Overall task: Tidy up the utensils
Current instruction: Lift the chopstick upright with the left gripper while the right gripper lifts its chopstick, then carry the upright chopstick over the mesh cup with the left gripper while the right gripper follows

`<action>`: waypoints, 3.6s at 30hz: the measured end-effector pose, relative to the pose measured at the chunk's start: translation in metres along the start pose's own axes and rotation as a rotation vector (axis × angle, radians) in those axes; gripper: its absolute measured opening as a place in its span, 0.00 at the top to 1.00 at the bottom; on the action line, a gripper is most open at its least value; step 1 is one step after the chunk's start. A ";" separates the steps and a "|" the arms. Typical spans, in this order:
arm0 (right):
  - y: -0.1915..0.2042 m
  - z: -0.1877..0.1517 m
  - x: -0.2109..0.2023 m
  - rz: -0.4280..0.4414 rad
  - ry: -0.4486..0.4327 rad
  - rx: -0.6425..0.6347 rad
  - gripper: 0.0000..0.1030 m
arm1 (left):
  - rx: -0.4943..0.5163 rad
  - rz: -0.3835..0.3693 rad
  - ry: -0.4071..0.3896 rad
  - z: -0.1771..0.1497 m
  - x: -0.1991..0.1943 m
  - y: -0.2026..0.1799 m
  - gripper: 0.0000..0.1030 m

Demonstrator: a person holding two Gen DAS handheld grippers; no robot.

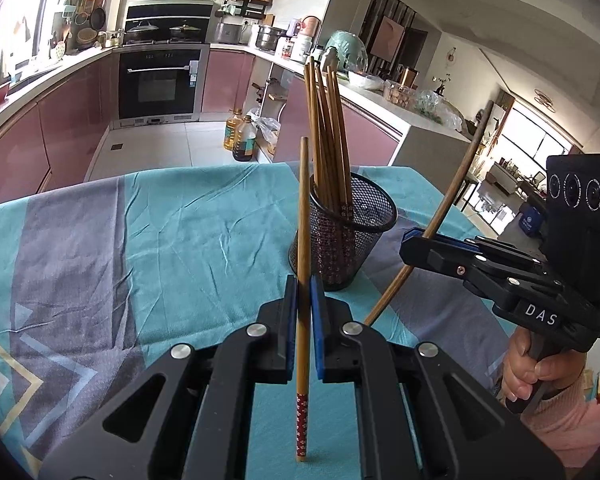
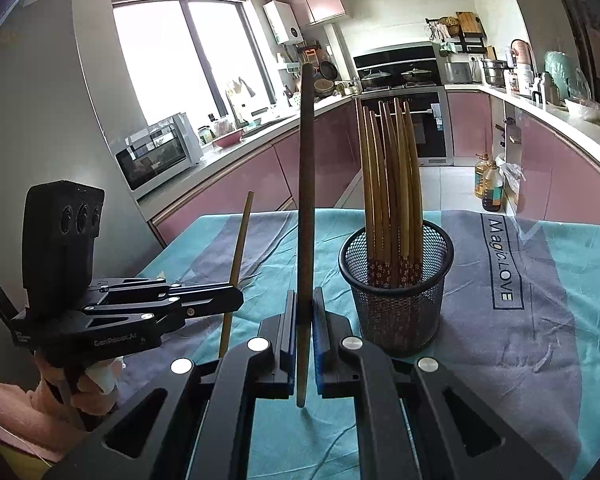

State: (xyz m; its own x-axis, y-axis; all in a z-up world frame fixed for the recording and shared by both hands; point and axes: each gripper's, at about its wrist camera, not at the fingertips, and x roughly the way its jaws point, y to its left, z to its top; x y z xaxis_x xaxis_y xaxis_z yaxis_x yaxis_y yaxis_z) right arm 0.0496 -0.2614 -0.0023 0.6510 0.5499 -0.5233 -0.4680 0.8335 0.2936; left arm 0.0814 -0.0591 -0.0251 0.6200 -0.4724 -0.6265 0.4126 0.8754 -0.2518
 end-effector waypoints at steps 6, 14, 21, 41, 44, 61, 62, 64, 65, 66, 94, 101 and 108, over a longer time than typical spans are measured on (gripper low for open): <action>0.000 0.003 -0.003 -0.001 -0.010 -0.002 0.94 | 0.009 -0.012 -0.009 0.002 -0.004 -0.004 0.93; -0.001 0.008 -0.005 -0.004 -0.027 -0.008 0.94 | 0.010 -0.035 -0.024 0.006 -0.009 -0.005 0.93; -0.003 0.012 -0.009 -0.007 -0.040 -0.011 0.94 | 0.019 -0.040 -0.034 0.010 -0.011 -0.008 0.93; -0.004 0.023 -0.023 -0.030 -0.084 -0.032 0.94 | 0.041 -0.067 -0.080 0.027 -0.027 -0.017 0.93; -0.005 0.025 -0.025 -0.035 -0.094 -0.037 0.94 | 0.048 -0.071 -0.095 0.030 -0.031 -0.018 0.93; -0.004 0.046 -0.043 -0.060 -0.155 -0.080 0.94 | 0.084 -0.097 -0.163 0.054 -0.053 -0.034 0.93; -0.003 0.046 -0.044 -0.061 -0.159 -0.081 0.94 | 0.086 -0.098 -0.167 0.056 -0.054 -0.035 0.93; -0.003 0.048 -0.047 -0.063 -0.166 -0.085 0.94 | 0.090 -0.100 -0.175 0.059 -0.056 -0.037 0.93; -0.003 0.050 -0.048 -0.062 -0.170 -0.086 0.94 | 0.092 -0.102 -0.178 0.060 -0.058 -0.038 0.93; -0.004 0.051 -0.049 -0.058 -0.173 -0.087 0.94 | 0.094 -0.104 -0.181 0.060 -0.058 -0.039 0.93; -0.003 0.075 -0.055 -0.074 -0.229 -0.137 0.94 | 0.117 -0.116 -0.261 0.094 -0.072 -0.063 0.93; -0.005 0.077 -0.050 -0.097 -0.229 -0.139 0.94 | 0.103 -0.118 -0.260 0.096 -0.065 -0.062 0.93; -0.006 0.080 -0.042 -0.121 -0.224 -0.137 0.94 | 0.097 -0.111 -0.256 0.099 -0.060 -0.062 0.93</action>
State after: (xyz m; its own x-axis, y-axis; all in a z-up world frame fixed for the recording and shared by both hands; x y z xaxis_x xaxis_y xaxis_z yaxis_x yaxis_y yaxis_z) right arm 0.0725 -0.2852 0.0817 0.8157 0.4576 -0.3539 -0.4454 0.8872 0.1206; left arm 0.0846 -0.0948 0.1015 0.7104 -0.5861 -0.3896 0.5415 0.8088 -0.2293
